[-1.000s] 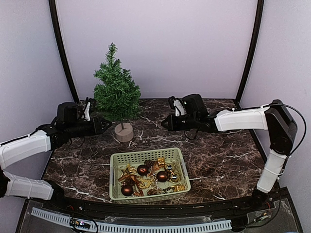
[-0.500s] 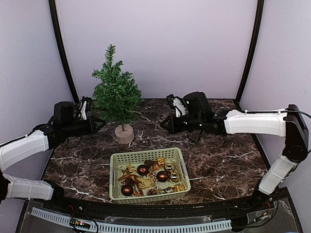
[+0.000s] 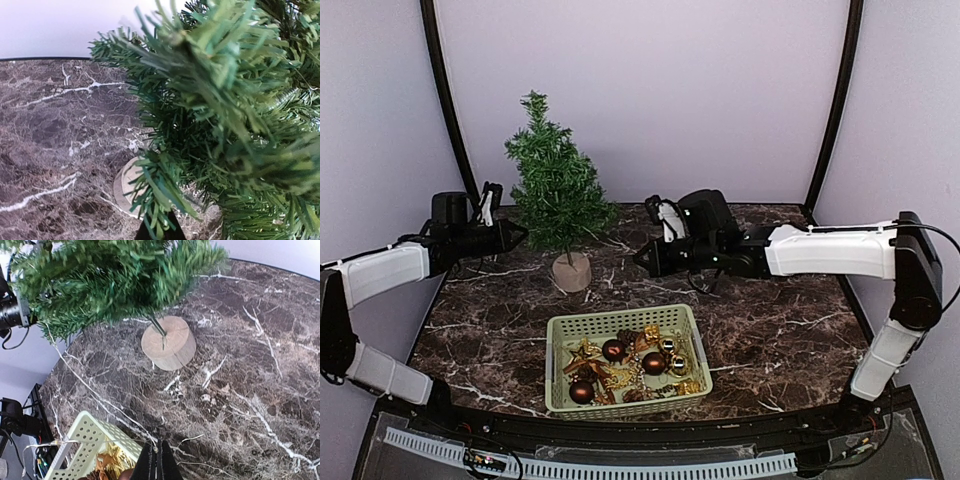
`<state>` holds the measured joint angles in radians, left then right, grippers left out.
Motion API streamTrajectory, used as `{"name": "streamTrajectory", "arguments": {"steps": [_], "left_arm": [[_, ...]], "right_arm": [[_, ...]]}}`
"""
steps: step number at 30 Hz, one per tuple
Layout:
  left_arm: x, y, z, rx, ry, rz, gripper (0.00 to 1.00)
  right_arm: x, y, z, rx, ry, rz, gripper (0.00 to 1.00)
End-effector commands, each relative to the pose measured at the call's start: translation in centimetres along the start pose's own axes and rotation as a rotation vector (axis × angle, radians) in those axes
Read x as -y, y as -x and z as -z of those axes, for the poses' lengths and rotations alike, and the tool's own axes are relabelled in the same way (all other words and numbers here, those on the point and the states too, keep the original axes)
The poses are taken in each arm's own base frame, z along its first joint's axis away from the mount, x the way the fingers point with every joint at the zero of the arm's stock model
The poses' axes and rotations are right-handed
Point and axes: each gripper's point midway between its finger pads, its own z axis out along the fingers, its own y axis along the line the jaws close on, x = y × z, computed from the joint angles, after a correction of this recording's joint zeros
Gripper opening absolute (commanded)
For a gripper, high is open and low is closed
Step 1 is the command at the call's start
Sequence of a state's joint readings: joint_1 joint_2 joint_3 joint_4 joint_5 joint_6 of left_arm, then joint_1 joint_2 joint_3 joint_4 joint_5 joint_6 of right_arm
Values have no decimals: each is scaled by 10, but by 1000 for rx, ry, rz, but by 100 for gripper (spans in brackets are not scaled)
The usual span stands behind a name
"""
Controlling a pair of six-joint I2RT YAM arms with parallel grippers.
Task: Decorate the small christmas tree
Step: Wrap the side of the string light in the gap of the branches.
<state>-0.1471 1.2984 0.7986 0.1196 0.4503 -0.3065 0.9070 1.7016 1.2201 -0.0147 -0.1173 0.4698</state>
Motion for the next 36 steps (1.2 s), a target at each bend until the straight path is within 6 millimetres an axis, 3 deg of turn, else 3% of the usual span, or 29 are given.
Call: {"name": "streamTrajectory", "arguments": {"steps": [1,2,5,7,9,13,16,20,23,25,26,27,28,31,33,36], "left_arm": [[9,23,1,57,-34,-69,16],[9,23,2,60,-32,-70,20],[5,18,8,59,-3,-66,48],[1,15,15,64,38,-66,61],[-1,9,26,63,68,-63,67],[10,-5,46,67,52,-33,73],[31,-13,54,74,-10,-24,77],[49,-26,46,35,-73,-13,81],[50,-31,35,6,-84,0,82],[50,-31,30,-1,-86,3,77],[51,-30,29,-1,-91,2,63],[51,-29,28,3,-91,3,55],[49,-28,27,7,-84,3,38],[47,-24,31,21,-58,-3,8],[46,-20,35,37,-41,-11,1],[41,-15,39,55,-6,-35,0]], "right_arm": [[-5,33,0,94,-7,-3,0],[-2,33,-3,92,-13,-6,0],[3,35,-14,90,-8,-17,0],[5,38,-18,96,-5,-23,0],[7,44,-20,104,-3,-27,0],[9,56,-15,132,-4,-25,0],[13,61,-13,139,-17,-21,0],[20,65,-12,144,-34,-24,0],[21,69,-8,154,-38,-24,0],[20,72,-5,162,-37,-24,0],[20,73,-3,165,-36,-24,0],[19,73,-2,164,-36,-24,0],[18,73,0,165,-32,-23,0],[14,73,7,166,-19,-11,0],[9,71,14,166,-8,3,0],[-4,68,29,163,11,47,0]]}}
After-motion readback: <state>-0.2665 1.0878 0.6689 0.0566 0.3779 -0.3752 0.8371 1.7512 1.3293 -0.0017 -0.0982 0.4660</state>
